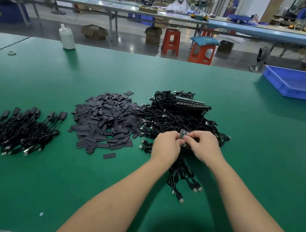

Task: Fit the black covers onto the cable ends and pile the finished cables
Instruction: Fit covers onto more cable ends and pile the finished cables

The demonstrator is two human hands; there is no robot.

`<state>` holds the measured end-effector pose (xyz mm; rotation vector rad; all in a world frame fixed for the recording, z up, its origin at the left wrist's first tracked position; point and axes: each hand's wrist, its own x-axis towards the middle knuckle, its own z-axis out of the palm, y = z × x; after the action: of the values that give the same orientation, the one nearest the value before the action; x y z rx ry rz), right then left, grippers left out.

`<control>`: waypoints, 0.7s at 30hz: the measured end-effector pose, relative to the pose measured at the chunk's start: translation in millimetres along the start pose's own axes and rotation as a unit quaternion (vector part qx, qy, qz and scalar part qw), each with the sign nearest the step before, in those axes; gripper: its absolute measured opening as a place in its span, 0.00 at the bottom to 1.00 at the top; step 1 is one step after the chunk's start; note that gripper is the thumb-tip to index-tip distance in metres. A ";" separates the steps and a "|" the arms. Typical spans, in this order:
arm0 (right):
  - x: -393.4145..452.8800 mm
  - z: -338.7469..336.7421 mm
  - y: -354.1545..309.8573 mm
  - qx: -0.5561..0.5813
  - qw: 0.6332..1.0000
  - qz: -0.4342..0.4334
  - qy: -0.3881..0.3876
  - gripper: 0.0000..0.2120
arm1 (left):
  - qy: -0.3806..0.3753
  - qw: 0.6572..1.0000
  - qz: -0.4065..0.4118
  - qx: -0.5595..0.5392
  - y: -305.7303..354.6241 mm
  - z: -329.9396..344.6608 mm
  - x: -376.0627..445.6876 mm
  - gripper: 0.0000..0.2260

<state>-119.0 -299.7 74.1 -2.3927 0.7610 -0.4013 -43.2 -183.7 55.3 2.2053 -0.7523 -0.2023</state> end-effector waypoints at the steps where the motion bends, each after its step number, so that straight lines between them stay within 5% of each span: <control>1: -0.2 1.2 -0.5 -0.008 1.000 0.003 0.005 0.07 | 0.005 1.000 -0.002 -0.002 0.1 1.4 -1.2 0.15; 7: 6.2 -2.3 4.1 -0.039 0.999 0.031 -0.002 0.07 | 0.043 0.998 -0.008 -0.044 -11.6 -4.7 0.9 0.11; 13: 28.3 -32.8 28.8 -0.104 0.995 -0.012 -0.001 0.06 | 0.010 0.950 -0.086 -0.300 -61.0 -55.2 14.4 0.05; 17: 38.6 -35.5 41.9 -0.116 0.993 -0.008 -0.029 0.06 | 0.017 0.945 -0.058 -0.322 -83.8 -90.5 15.0 0.05; 21: 42.0 -32.0 40.0 -0.179 0.984 -0.005 -0.010 0.09 | -0.072 0.964 -0.004 -0.256 -88.5 -104.5 8.2 0.07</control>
<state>-116.8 -365.8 78.7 -2.7299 0.8739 -0.2588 42.1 -76.6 63.2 1.7133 -0.6767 -0.5070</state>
